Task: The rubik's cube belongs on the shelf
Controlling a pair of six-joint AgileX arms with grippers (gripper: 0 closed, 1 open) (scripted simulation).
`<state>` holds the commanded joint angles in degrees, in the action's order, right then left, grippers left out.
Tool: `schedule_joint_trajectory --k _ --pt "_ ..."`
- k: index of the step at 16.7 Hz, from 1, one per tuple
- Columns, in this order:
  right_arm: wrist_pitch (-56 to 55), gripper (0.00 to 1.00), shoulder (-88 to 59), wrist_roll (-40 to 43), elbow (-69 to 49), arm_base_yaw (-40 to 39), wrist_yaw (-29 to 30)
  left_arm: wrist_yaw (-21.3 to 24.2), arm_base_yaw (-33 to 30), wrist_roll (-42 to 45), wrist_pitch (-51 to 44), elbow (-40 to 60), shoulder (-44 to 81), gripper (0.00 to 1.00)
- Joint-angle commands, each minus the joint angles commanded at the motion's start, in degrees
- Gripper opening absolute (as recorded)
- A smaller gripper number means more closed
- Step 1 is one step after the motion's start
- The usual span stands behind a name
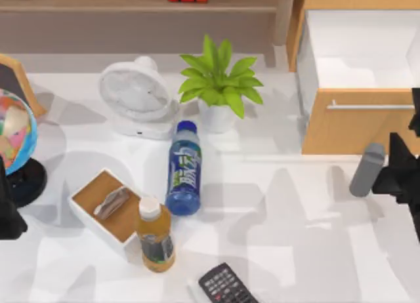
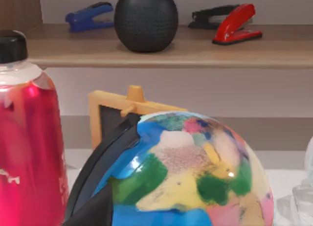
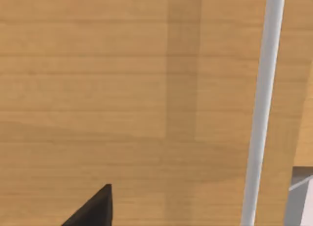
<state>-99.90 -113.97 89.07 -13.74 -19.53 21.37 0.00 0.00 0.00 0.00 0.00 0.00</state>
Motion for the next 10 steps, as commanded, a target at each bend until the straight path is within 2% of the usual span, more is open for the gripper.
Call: schedule_joint_trajectory --k 10 --pt "3.6 1.00 -0.3 0.1 -4.0 1.9 -1.9 0.0 0.0 0.0 0.0 0.0 0.0 1.00"
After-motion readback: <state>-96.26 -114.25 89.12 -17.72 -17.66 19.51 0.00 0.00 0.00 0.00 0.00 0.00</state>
